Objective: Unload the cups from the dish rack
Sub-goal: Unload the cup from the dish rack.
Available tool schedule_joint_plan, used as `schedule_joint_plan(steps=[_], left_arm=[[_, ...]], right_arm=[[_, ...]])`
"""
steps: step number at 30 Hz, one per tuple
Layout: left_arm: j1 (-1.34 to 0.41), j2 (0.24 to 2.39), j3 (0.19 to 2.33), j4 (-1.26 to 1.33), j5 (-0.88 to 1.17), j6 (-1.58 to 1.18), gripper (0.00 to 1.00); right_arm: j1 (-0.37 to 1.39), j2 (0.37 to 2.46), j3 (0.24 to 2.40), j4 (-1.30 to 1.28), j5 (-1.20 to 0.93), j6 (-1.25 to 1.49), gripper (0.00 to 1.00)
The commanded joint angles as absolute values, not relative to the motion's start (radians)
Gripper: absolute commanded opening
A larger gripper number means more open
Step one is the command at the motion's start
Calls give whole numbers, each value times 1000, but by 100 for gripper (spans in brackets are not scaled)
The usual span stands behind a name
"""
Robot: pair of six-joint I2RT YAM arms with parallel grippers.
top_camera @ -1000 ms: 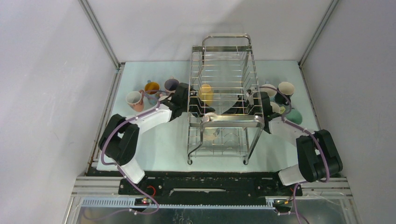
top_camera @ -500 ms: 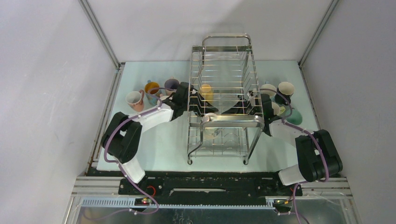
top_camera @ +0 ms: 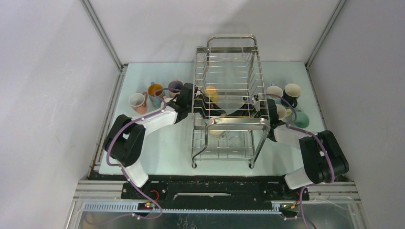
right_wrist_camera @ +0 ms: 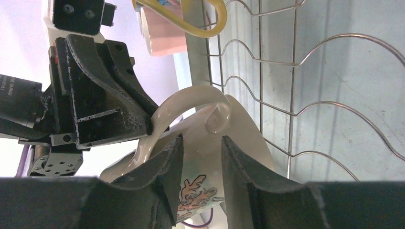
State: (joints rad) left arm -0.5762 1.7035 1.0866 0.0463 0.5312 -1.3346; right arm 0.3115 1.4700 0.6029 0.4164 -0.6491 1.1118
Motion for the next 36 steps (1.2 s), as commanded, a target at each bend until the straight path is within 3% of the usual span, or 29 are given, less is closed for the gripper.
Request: schedule_joint_plan(steps=[1,19,25,36], left_arm=[[-578,1677,1092,155,561,-1334,0],[-578,1666,1050,206,561,-1372,0],[-578,1658,1048,224,573,-1378,0],[-577,1646,1014,262,583,-1409,0]], right_arm=[[326,1472,594,520,-634,1178,43],[308,1414,503,616,-589,1288,37],[305,1418,505,642,-605,1238,46],[305,1427,500,681,-537,1320,47]])
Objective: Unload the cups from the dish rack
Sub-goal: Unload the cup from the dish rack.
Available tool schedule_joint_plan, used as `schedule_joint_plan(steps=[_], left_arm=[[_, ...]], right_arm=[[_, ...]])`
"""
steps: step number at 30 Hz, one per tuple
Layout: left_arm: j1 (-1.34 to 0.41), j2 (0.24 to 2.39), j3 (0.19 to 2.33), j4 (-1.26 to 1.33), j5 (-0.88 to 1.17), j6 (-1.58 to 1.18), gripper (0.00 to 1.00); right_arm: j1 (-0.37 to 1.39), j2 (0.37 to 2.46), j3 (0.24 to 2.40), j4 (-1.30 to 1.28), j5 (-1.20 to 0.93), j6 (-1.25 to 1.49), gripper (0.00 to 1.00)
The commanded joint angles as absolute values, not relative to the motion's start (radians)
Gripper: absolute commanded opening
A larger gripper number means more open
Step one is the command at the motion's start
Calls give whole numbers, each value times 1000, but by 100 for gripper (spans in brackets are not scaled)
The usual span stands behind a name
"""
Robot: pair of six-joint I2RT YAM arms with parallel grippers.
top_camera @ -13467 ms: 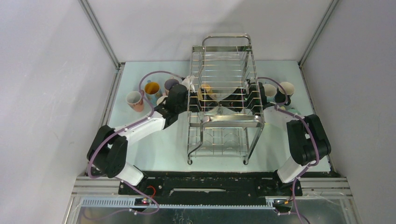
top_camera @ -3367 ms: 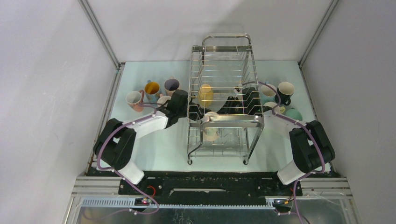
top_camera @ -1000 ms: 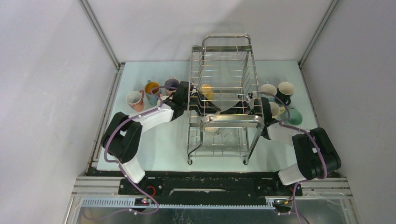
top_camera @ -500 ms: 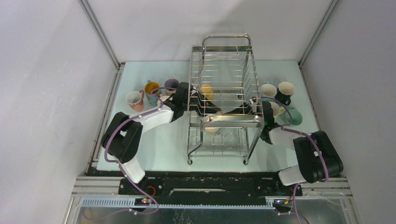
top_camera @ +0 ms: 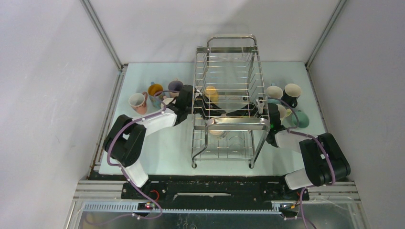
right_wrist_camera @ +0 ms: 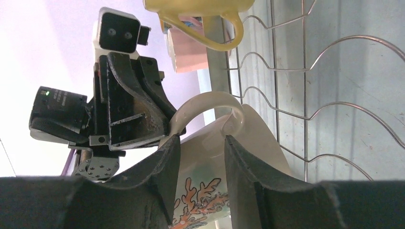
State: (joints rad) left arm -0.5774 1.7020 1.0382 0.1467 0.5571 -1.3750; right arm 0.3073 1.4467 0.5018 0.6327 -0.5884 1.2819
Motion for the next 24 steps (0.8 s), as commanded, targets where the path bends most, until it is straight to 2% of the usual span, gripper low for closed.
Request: schedule_joint_plan(steps=[1,14,24], left_arm=[[-576,1646,1013,266,583,-1412,0],[-577,1654,1002,302,588,-1443,0],[-577,1656,994,331,596,-1471,0]], right_arm=[[308,1417,500,669,-527,1320,47],[303,1465,503,617,-539,1157,42],[329,1644,510,850,-583,1149,47]])
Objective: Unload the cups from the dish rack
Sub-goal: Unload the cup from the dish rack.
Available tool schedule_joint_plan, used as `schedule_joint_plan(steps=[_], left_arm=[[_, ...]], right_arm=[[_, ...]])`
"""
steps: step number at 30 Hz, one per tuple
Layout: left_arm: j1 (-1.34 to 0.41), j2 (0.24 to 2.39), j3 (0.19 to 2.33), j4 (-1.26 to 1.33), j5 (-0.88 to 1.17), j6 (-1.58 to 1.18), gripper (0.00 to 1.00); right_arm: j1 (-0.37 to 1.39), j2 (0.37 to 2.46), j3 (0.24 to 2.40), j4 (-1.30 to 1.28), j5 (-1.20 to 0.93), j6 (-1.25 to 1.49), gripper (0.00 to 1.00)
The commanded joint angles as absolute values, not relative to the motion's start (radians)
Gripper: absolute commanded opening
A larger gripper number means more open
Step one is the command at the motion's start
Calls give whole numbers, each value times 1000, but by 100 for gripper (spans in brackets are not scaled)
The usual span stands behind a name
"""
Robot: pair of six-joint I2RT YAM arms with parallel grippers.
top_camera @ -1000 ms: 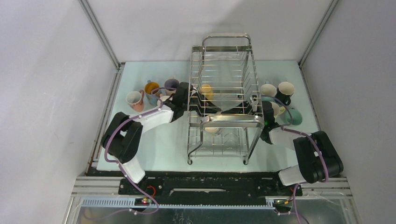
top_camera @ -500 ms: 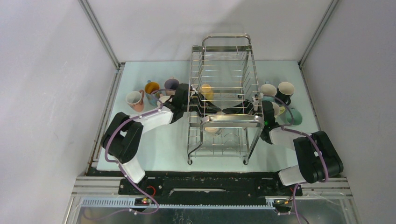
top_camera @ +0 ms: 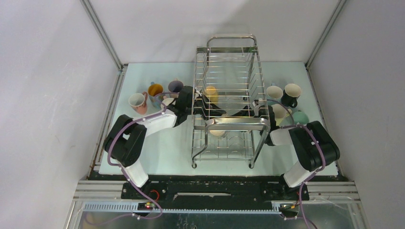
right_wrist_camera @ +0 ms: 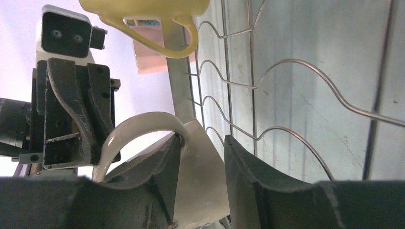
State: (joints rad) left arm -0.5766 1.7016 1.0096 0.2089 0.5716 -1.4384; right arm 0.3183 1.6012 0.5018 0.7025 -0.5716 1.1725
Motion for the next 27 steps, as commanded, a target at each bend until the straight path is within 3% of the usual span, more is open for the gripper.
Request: schedule_joint_plan(steps=[1,15,27], left_arm=[[-577,1657,994,332,598,-1473,0],[-576,1669,987,368,617,-1506,0],[-576,1678,979,406,634,-1538,0]], right_arm=[[330,1658,509,879,-584,1156,47],[355,1674,521,977,-568,1139,50],[367,1710,526,1084,-570,1151,46]])
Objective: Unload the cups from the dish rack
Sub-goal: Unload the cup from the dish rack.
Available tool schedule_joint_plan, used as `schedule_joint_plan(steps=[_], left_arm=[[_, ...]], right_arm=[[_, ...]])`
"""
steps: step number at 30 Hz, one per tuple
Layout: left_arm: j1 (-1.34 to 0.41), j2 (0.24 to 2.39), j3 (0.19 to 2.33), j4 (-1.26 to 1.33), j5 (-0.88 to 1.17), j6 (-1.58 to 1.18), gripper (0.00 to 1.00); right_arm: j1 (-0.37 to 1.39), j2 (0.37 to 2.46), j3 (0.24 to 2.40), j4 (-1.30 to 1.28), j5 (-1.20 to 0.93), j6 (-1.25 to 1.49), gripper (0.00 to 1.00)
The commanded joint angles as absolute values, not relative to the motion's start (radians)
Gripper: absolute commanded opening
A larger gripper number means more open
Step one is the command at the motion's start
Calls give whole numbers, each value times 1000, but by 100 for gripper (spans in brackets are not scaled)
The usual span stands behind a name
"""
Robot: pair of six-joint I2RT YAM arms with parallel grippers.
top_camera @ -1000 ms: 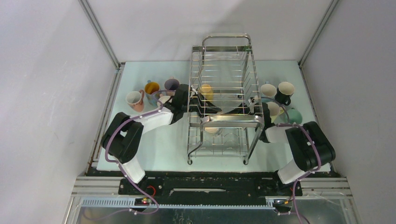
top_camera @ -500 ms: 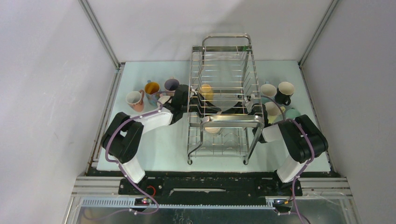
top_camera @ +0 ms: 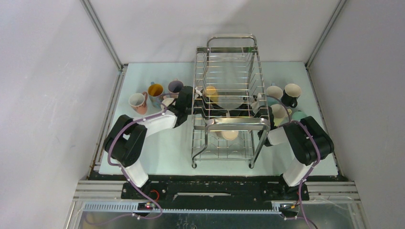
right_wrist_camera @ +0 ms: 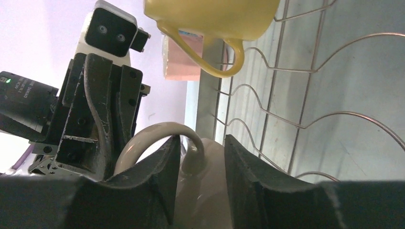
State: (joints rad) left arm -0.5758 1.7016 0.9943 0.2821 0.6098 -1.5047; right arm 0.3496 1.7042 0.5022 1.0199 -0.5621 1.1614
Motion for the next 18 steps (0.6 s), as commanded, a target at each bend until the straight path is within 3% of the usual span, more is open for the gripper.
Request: schedule_joint_plan(steps=[1,8,18], left_arm=[[-576,1678,980,406,634,-1539,0],[-578,1685,980,406,624,-1538,0],[-593,1700,980,399,610,-1542,0]], right_arm=[[367,1712,526,1080,-569,1150,44],[383,1655,527,955,-525,1112,29],[424,1532,540,725,-400,1022,22]])
